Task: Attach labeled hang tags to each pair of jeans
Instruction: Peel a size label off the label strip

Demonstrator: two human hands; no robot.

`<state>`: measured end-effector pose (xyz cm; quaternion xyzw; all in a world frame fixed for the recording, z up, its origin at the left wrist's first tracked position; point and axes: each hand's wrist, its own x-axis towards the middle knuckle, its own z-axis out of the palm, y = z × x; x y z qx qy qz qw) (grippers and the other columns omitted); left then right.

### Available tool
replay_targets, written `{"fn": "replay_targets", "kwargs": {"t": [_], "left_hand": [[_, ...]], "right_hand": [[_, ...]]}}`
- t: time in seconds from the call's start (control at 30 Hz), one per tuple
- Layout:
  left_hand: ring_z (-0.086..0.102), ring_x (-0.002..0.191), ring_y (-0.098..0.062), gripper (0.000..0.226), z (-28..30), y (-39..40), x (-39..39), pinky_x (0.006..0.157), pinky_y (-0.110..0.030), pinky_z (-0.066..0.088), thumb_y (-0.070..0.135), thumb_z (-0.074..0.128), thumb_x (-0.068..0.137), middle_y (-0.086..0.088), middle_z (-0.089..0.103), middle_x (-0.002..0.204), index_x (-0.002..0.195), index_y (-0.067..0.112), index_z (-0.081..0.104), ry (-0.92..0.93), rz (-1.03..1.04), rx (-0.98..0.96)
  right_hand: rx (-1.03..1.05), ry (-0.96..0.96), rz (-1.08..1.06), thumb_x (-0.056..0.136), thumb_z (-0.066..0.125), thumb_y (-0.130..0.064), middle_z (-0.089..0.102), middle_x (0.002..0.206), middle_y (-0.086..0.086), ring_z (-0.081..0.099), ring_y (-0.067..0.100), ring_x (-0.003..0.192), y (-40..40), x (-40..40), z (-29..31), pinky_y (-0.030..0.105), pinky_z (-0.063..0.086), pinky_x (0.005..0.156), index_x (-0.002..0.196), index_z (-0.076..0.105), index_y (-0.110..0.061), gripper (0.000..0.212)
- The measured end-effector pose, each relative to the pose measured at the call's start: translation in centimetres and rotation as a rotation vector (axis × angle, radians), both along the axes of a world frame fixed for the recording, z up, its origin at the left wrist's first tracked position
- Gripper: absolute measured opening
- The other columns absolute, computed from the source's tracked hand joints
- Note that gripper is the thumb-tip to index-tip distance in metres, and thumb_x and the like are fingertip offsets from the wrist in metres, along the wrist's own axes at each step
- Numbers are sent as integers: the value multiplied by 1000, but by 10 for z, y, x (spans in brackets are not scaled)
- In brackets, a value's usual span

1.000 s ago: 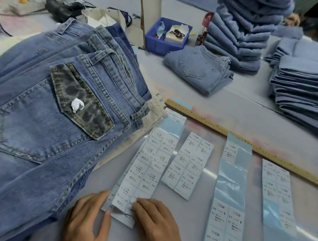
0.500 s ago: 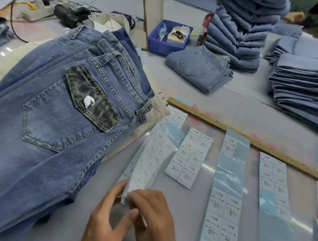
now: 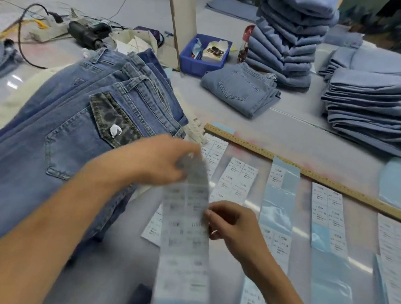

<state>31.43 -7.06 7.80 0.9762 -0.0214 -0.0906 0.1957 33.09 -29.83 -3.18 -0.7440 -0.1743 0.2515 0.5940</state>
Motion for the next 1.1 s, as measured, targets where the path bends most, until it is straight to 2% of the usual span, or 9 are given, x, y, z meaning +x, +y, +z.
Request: {"fn": "replay_targets", "kwargs": {"t": [0.07,0.2,0.3,0.37,0.43,0.53,0.77,0.97,1.1], "left_hand": [[54,120,-24,52,-16,-11,30,99,-47,49,12,60,94,1,55,137,141,31,48,-278,81,231],[54,119,-22,41,-99,-37,-14,100,-43,49,7,65,93,2,59,130,132,19,61,-566,395,-253],[60,115,-26,35,-172,-58,-81,96,-48,53,6,72,88,-1,66,126,121,16,70,-438,499,-205],[64,112,-30,31,-200,-66,-109,93,-45,54,13,71,87,-6,68,125,118,12,73,-373,498,-115],[62,118,-25,36,-210,-66,-117,101,-34,48,18,64,89,-7,67,130,123,8,71,-395,533,-168],[51,126,-6,41,-212,-61,-117,110,-7,30,7,50,95,0,60,136,134,3,62,-443,675,-353],[53,129,-15,51,-214,-58,-121,110,-10,31,6,73,90,-2,60,138,139,10,58,-360,575,-328],[49,130,-14,60,-218,-53,-121,111,-21,34,15,74,88,2,56,140,143,16,51,-345,510,-352],[42,136,-9,66,-218,-49,-123,116,-15,26,15,74,90,5,50,147,149,18,44,-264,479,-403]], "right_hand": [[13,175,-218,94,68,-12,75,75,5,69,17,66,17,6,-21,25,56,61,82,77,-18,16],[-137,105,-428,96,65,-12,74,75,6,72,16,65,52,23,-54,32,62,64,86,72,-13,13],[-284,-58,-348,96,63,-19,74,86,-1,71,11,70,60,30,-66,38,61,74,99,69,-15,8],[-358,-232,-339,96,63,-24,68,98,-9,65,2,77,55,24,-70,27,55,74,123,61,-23,26],[-323,-493,-338,95,66,-21,59,102,-13,58,-1,80,45,11,-73,14,47,72,132,55,-25,39],[-251,-772,37,91,73,-15,64,111,-2,61,12,96,36,-21,-91,25,52,84,121,68,-14,31],[-264,-802,301,87,77,-29,67,114,2,60,24,101,31,-19,-106,31,48,89,103,74,-11,24],[-351,-992,459,95,68,-18,69,114,2,62,25,98,23,-8,-93,37,56,73,112,74,-13,19],[-407,-1084,491,103,47,-38,67,108,5,59,27,90,28,-13,-88,40,52,67,104,72,-12,36]]}}
